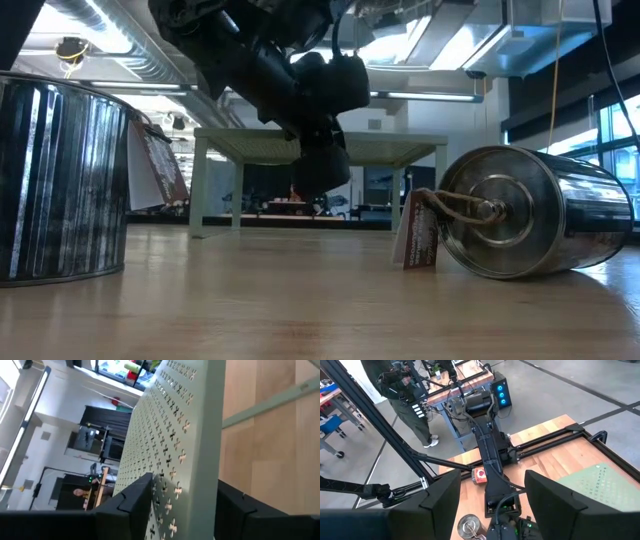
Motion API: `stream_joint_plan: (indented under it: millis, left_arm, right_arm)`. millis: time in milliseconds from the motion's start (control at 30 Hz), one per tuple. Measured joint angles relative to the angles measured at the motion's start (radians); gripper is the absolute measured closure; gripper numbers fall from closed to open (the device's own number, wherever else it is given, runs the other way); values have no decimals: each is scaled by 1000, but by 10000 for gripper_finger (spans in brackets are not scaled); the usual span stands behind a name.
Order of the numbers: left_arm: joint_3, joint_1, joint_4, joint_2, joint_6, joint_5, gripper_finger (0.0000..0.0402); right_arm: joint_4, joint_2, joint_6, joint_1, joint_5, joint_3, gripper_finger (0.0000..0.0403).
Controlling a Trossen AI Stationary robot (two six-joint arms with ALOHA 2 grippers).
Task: Pick & Place candle stick holders
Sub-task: Prepare the shelf
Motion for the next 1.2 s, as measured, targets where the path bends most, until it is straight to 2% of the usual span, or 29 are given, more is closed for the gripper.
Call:
stream_joint_plan:
  millis: [333, 567, 733, 1000, 1200]
  left_arm:
    - [-1, -1, -11, -14, -56, 8, 197]
    - [-1, 4, 8, -16, -52, -125, 161]
    - [-1, 6, 19, -17, -29, -138, 141]
    - [2, -54, 143, -21, 69, -131, 135]
    - [17, -93, 148, -48, 25, -132, 135]
  right_arm:
    - [11, 0, 0, 0, 8, 0, 178]
    - [11, 0, 0, 0, 11, 0, 178]
    - [12, 0, 3, 0, 11, 0, 178]
    - [12, 0, 12, 0, 11, 0, 178]
    - [11, 0, 12, 0, 10, 0, 178]
